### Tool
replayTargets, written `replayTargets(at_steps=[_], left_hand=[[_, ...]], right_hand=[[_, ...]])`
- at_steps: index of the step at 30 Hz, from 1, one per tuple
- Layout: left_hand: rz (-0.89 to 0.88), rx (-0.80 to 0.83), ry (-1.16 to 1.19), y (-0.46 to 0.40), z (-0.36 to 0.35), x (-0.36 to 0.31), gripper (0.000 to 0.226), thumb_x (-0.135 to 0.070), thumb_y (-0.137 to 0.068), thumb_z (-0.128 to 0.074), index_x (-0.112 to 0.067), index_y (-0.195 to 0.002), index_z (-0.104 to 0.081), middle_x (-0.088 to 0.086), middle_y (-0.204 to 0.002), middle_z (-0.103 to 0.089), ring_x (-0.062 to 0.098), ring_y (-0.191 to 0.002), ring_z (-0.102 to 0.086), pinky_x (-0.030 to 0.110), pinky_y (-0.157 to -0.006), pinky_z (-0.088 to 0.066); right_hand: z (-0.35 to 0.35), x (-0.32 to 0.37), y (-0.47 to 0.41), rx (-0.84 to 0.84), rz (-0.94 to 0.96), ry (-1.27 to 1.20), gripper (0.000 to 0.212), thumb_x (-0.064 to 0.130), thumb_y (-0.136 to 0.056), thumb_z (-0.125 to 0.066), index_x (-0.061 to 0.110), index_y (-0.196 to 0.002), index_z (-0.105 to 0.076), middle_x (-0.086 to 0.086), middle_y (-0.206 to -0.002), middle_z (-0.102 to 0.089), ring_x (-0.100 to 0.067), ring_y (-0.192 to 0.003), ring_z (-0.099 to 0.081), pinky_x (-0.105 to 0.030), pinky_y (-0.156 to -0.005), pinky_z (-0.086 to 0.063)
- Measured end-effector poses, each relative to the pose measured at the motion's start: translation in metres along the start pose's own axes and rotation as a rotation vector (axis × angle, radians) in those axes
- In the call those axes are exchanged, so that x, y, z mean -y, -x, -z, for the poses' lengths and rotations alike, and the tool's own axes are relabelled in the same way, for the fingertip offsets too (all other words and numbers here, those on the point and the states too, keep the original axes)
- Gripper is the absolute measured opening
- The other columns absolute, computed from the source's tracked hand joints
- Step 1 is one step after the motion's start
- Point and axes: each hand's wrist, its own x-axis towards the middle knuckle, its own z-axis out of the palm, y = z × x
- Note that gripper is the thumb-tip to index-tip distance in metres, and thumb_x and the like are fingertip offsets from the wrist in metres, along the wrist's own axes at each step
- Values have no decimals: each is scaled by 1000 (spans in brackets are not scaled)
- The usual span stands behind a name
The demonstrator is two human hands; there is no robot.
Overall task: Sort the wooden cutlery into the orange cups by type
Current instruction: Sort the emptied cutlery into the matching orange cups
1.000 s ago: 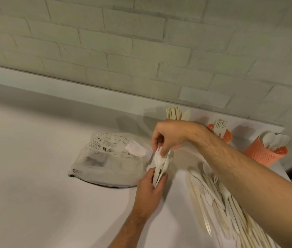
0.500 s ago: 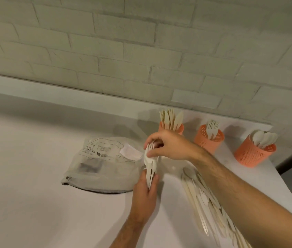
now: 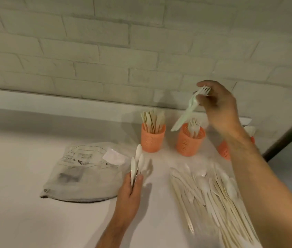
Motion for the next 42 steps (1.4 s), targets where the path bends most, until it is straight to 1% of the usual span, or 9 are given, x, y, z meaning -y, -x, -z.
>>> replayTargets(at_steps=[6, 13, 16, 19, 23, 30, 34, 38, 42], left_hand=[[176, 36, 175, 1, -2, -17, 29, -30, -105, -38, -20, -94, -63, 2, -75, -37, 11, -57, -30, 19, -51, -27], [139, 109, 217, 8, -23, -42, 32, -33, -105, -37, -10, -92, -54, -9, -67, -44, 19, -57, -39, 24, -54, -36], [94, 150, 153, 10, -31, -46, 33, -32, -106, -34, -6, -93, -50, -2, -71, -41, 24, -59, -41, 21, -54, -39], [60, 213, 136, 14, -39, -52, 30, -30, -106, -33, -7, -93, -50, 4, -73, -44, 25, -58, -46, 23, -57, -42], [94, 259, 158, 20, -45, -60, 34, -32, -106, -33, -7, -100, -56, 10, -76, -58, 25, -60, -55, 27, -62, -45], [387, 576, 571, 20, -49, -77, 37, -36, -100, -36, -11, -111, -62, 11, -74, -49, 22, -48, -39, 30, -51, -33], [418, 627, 559, 20, -59, -80, 37, -35, -98, -40, -9, -116, -59, 8, -73, -41, 18, -44, -32, 26, -48, -29], [362, 591, 283, 21, -72, -79, 23, -29, -104, -37, -10, -102, -48, 5, -73, -47, 18, -43, -36, 28, -48, -27], [450, 683, 377, 25, -74, -79, 21, -35, -103, -43, -13, -102, -44, 8, -76, -52, 23, -47, -48, 29, -50, -41]], right_hand=[[25, -63, -19, 55, -33, 390, 30, 2, -97, -57, 15, -122, -66, -3, -96, -65, -16, -80, -59, 2, -66, -35], [10, -89, 2, 185, -60, 675, 38, 22, -96, -63, 22, -134, -60, -2, -139, -57, -30, -131, -43, -40, -104, -34], [-8, -43, 33, 209, 54, 342, 40, 21, -98, -62, 21, -138, -57, 4, -133, -59, -7, -115, -55, -26, -97, -39], [-31, -6, 73, 635, -65, 68, 43, 33, -103, -50, 32, -146, -46, 27, -129, -52, 28, -105, -46, 2, -89, -35], [-44, -17, 102, 696, -110, -22, 33, 26, -105, -48, 24, -136, -60, 16, -131, -63, 5, -120, -56, -18, -105, -42], [-36, -28, 113, 477, -437, -673, 32, 2, -106, -35, 11, -106, -66, -2, -74, -59, -16, -78, -59, -29, -78, -48], [-37, -23, 119, 318, -418, -529, 32, 11, -108, -34, 16, -107, -66, 0, -80, -55, -7, -72, -53, -22, -71, -43], [-35, -23, 122, 450, -362, -296, 33, 35, -107, -38, 18, -117, -65, 4, -106, -67, -11, -96, -66, -27, -87, -47], [-27, -24, 121, 459, -338, -475, 29, 23, -105, -47, 1, -114, -63, -8, -87, -66, -25, -79, -72, -27, -72, -51]])
